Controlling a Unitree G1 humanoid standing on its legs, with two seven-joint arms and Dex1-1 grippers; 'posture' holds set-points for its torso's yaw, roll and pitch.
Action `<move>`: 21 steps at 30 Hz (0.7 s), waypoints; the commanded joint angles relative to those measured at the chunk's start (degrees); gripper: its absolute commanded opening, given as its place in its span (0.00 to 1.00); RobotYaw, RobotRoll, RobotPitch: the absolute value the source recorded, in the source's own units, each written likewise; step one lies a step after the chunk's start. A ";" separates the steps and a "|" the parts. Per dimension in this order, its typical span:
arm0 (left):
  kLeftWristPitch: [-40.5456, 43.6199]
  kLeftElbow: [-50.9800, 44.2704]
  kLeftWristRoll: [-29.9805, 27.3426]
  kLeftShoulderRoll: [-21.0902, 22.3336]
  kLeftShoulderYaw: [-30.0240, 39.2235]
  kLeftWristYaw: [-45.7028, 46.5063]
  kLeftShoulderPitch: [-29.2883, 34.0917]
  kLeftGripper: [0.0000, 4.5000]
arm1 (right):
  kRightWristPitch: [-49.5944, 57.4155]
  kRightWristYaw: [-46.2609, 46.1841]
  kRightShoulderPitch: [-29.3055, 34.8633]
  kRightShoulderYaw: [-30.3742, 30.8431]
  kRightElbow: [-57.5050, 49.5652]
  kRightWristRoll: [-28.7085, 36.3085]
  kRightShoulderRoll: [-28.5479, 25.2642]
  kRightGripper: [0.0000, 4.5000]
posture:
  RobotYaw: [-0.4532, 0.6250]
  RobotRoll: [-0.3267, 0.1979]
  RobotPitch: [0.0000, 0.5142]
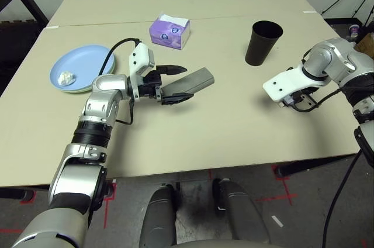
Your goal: Organize and tidy the items on the table.
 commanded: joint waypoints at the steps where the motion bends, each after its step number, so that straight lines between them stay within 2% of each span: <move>1: 0.42 -0.73 -0.11 0.24 -0.29 -0.10 0.33 1.00 | 11.80 2.61 -3.17 -4.00 -3.18 13.49 1.51 0.09 | 0.38 0.62 0.35; 4: 0.50 -0.94 -0.21 0.38 -0.22 -0.21 0.55 1.00 | 26.10 2.61 -3.61 -8.37 -7.70 27.35 1.97 0.09 | 0.37 0.62 0.35; 8: 0.47 -0.90 -0.19 0.43 -0.20 -0.23 0.56 1.00 | 36.51 -1.18 -1.35 -18.36 -11.69 34.39 3.17 0.09 | 0.37 0.62 0.34; 12: 0.39 -0.66 -0.17 0.63 -0.17 -0.36 0.48 1.00 | 39.20 -15.51 2.31 -29.33 -15.02 40.31 6.02 0.09 | 0.36 0.62 0.34; 15: 0.40 -0.53 -0.12 0.66 -0.20 -0.37 0.42 1.00 | 40.04 -25.52 7.72 -36.76 -20.52 44.93 9.06 0.09 | 0.36 0.62 0.34; 21: 0.56 -0.76 -0.12 0.60 -0.24 -0.15 0.64 1.00 | 31.00 -41.73 17.35 -43.73 -31.46 47.82 16.95 0.09 | 0.36 0.62 0.33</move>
